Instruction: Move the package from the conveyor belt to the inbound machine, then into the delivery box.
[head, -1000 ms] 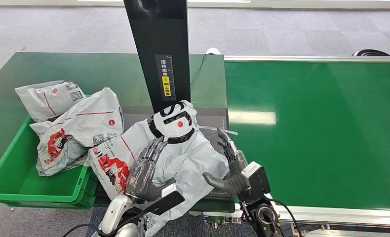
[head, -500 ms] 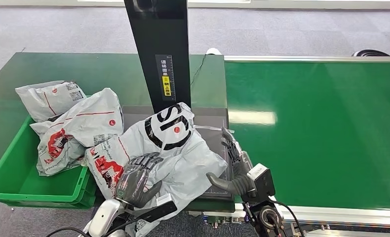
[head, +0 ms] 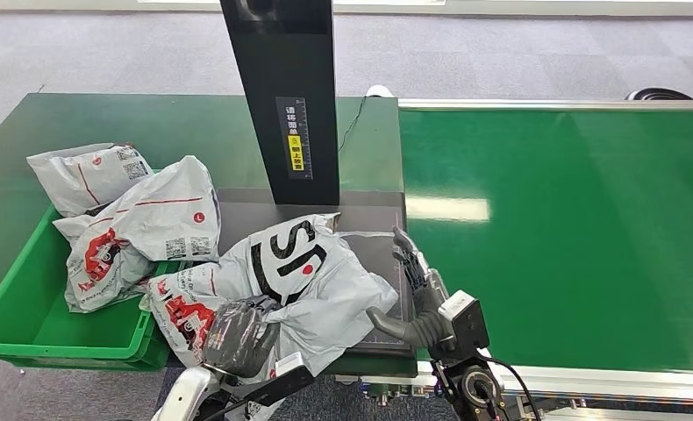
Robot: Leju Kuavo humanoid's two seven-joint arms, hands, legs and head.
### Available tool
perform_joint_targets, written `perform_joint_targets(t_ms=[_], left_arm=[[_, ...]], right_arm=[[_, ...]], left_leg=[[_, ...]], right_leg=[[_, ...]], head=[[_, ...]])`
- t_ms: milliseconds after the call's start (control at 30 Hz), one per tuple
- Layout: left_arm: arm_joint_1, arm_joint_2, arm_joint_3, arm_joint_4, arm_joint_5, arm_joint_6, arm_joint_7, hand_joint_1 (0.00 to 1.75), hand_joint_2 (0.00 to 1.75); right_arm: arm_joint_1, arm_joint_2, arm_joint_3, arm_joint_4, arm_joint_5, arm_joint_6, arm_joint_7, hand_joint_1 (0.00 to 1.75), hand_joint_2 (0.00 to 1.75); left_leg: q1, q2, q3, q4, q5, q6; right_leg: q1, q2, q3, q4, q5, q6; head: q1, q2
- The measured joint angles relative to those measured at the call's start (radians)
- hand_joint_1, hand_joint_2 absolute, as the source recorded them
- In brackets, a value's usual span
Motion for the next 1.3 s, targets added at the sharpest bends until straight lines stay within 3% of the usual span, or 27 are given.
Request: perform_joint_targets(t_ms=[200,300,400,667,900,1100,1200,1300], left_arm=[[0.024,-0.019,0.053,-0.106,0.385,0.172,-0.302,1.74,1.75],[0.024,-0.027,0.081,-0.178,0.6,0.204,-0.442,1.73,1.75],[0.024,-0.033,0.101,-0.263,0.758,0.231,-0.527,1.73,1.75],[0.026,-0.015,0.137,-0.563,0.963,0.299,-0.553,1.68,1.75],[0.028,-0.013,0.298,-0.701,1.025,0.28,-0.553,1.67,1.75],[-0.001,-0.015,0.429,-0.648,0.92,0.294,-0.531,1.69,1.75],[-0.036,-0.016,0.455,-0.542,0.857,0.301,-0.54,1.7,1.75],[-0.077,-0.018,0.481,-0.396,0.767,0.3,-0.506,1.58,1.75]], right_arm=[[0.027,0.0,-0.002,-0.021,0.011,-0.003,0.004,0.0,1.75],[0.032,0.0,-0.003,-0.024,0.013,-0.007,0.004,0.0,1.75],[0.032,0.0,-0.004,-0.024,0.014,-0.015,0.006,0.0,1.75],[0.021,0.0,-0.012,-0.017,0.006,-0.021,0.002,0.0,1.75],[-0.002,0.0,-0.021,0.006,-0.005,-0.013,-0.01,0.0,1.75],[-0.011,0.001,-0.023,0.016,-0.004,-0.004,-0.016,0.0,1.75],[-0.01,0.007,-0.024,0.013,0.003,-0.002,-0.017,0.0,1.75],[-0.008,0.011,-0.025,0.006,0.012,-0.007,-0.016,0.0,1.75]], left_leg=[[0.0,0.0,0.0,0.0,0.0,0.0],[0.0,0.0,0.0,0.0,0.0,0.0],[0.0,0.0,0.0,0.0,0.0,0.0],[0.0,0.0,-0.001,0.0,0.0,0.0],[0.0,0.0,-0.001,0.0,0.0,0.0],[0.0,-0.001,-0.001,0.0,0.0,0.0],[0.0,-0.001,-0.001,0.0,0.0,0.0],[0.0,-0.001,0.0,0.0,0.001,0.0]], right_leg=[[0.0,0.0,0.0,0.0,0.0,0.0],[0.0,0.0,0.0,0.0,0.0,0.0],[0.0,0.0,0.0,0.0,0.0,0.0],[0.0,0.0,0.0,0.0,0.0,0.0],[0.0,0.0,-0.001,0.0,0.0,0.0],[0.0,0.0,-0.001,0.0,0.0,0.0],[0.0,0.0,0.0,0.0,0.0,0.0],[0.0,-0.001,-0.001,0.0,0.0,0.0]], head=[[0.0,0.0],[0.0,0.0],[0.0,0.0],[0.0,0.0],[0.0,0.0],[0.0,0.0],[0.0,0.0],[0.0,0.0]])
